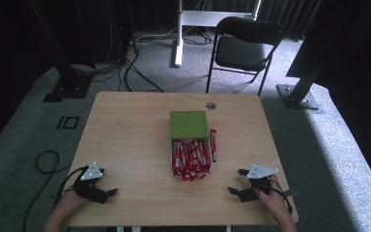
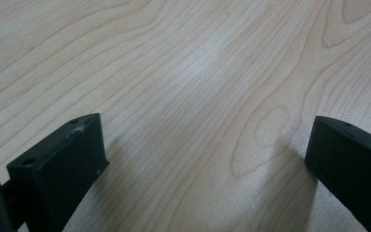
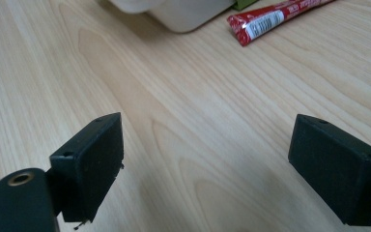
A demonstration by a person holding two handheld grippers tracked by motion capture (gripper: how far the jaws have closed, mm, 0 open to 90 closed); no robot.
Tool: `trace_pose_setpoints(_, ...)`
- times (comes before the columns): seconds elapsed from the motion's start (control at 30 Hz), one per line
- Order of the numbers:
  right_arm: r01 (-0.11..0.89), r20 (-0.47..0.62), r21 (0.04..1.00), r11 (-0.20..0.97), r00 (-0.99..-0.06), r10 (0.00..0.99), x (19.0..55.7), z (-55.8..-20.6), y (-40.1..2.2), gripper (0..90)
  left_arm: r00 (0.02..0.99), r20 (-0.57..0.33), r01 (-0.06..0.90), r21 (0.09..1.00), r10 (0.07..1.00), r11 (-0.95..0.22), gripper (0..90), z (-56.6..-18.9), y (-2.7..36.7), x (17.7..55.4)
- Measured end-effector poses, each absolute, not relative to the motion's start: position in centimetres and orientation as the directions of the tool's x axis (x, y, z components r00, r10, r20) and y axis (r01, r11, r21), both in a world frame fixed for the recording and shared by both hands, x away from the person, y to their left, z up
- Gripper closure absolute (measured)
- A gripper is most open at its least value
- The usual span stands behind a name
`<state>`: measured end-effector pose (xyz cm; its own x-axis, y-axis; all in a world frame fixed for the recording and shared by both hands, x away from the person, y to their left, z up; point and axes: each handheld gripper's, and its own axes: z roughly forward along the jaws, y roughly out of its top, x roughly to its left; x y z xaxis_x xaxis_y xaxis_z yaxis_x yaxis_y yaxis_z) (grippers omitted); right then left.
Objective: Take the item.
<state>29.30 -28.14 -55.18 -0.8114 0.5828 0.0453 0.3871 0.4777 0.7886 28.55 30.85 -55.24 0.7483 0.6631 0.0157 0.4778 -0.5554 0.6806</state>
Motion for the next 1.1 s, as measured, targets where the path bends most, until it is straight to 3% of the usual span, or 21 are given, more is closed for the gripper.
trace_pose_setpoints(0.47,0.45,0.051,0.756,0.475,-0.764,0.643,27.9,-55.7,-30.0,13.9,0.749,0.016,0.477,0.681,0.663,-0.556,1.6,-55.2,30.9,28.5)
trace_pose_setpoints(0.7,0.399,-0.002,0.728,0.558,-0.813,0.583,27.6,-55.9,-29.6,12.2,0.749,0.016,0.477,0.681,0.663,-0.556,1.6,-55.2,30.9,28.5)
trace_pose_setpoints(1.1,0.381,0.0,0.727,0.571,-0.832,0.555,27.6,-55.9,-29.4,12.2,0.749,0.016,0.477,0.681,0.663,-0.556,1.6,-55.2,30.9,28.5)
